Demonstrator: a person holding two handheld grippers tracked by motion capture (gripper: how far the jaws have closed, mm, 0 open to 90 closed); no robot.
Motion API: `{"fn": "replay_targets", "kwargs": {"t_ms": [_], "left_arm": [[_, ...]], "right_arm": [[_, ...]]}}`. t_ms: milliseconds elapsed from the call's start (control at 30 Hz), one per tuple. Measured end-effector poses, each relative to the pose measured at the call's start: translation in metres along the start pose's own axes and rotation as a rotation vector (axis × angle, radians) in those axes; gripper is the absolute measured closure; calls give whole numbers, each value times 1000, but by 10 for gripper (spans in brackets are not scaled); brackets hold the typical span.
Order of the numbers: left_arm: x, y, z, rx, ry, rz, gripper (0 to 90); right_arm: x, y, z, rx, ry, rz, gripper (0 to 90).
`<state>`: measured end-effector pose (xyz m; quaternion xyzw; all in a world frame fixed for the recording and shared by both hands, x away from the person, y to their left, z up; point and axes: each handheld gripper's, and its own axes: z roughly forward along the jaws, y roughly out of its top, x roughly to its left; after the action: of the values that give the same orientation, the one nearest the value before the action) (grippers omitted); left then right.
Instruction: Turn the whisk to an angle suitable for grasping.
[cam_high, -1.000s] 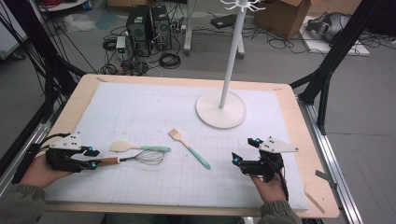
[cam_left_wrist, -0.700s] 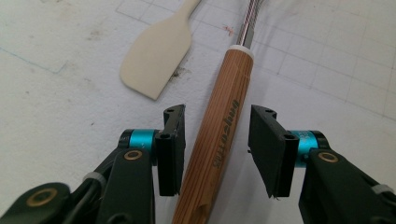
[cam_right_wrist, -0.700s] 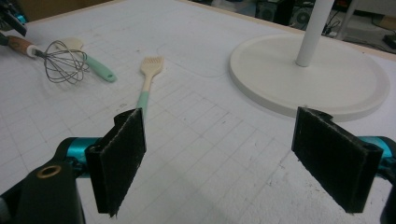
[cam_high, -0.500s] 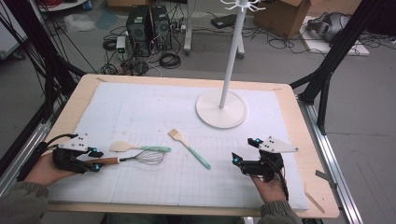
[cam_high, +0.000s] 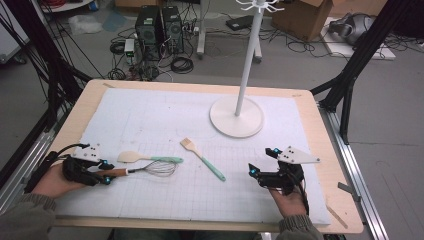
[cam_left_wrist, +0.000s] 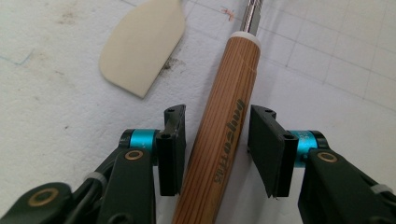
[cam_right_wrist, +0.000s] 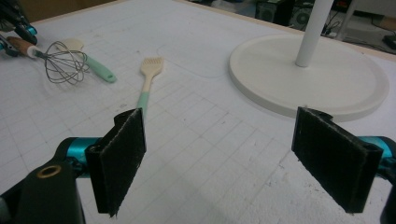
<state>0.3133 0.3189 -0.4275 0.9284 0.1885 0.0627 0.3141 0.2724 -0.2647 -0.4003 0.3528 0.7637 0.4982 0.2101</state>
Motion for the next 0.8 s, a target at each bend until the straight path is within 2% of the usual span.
{"fn": "replay_targets", "kwargs": {"t_ms": [200, 367, 500, 800], "left_arm": [[-1, 1, 1, 2, 6, -4, 581], [-5, 5, 1, 22, 17, 19, 616], [-8, 7, 2, 36, 8, 63, 687], [-11, 9, 1, 51, 16, 76, 702]], "right_arm": [[0, 0, 0, 0, 0, -2, 165], [0, 0, 0, -3, -1, -2, 164], [0, 0, 0, -1, -1, -2, 164], [0, 0, 0, -1, -1, -3, 164]]}}
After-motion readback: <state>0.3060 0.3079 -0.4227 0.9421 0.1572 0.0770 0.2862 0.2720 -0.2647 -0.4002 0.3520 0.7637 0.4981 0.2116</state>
